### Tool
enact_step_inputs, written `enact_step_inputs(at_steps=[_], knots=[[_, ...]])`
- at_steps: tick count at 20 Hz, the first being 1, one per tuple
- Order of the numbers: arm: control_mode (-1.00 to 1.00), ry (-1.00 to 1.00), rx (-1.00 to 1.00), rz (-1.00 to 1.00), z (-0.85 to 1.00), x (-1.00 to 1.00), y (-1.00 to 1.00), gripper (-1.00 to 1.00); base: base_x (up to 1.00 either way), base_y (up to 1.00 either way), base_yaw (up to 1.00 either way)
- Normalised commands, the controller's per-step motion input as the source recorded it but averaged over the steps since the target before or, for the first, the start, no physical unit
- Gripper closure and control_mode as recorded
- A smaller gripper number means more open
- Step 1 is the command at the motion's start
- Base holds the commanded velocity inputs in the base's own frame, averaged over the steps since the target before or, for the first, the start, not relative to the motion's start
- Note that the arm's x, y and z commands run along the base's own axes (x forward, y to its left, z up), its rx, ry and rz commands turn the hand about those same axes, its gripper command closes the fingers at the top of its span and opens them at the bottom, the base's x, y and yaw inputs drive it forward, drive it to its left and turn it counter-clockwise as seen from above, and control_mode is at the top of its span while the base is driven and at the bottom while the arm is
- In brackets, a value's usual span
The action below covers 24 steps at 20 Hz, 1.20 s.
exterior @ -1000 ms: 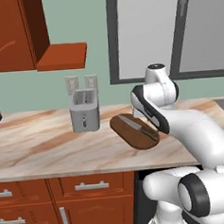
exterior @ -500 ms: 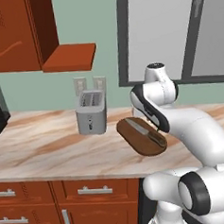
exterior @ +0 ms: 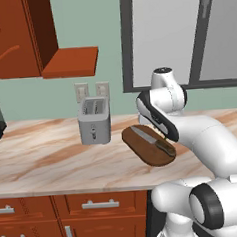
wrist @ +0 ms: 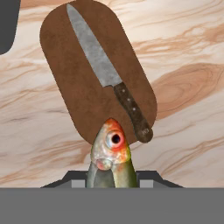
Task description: Pick up the knife from the drawer and place it on the cutting board. Then place the meat from the plate to the cutting board.
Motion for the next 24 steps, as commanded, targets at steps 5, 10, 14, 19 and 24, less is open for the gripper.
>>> enact_step_inputs(at_steps=[5,10,14,19,24], knots=[[1.0,0.0,0.0,0.0,0.0,0.0,0.0,1.0,0.89,0.01,0.01],[1.0,0.0,0.0,0.0,0.0,0.0,0.0,1.0,0.63,0.04,-0.12],[1.0,0.0,0.0,0.0,0.0,0.0,0.0,1.0,0.66,0.27,-0.45],[1.0,0.0,0.0,0.0,0.0,0.0,0.0,1.0,0.65,0.29,-0.41],[-1.0,0.0,0.12,0.03,-0.09,0.17,0.01,1.0,0.08,0.01,-0.02]])
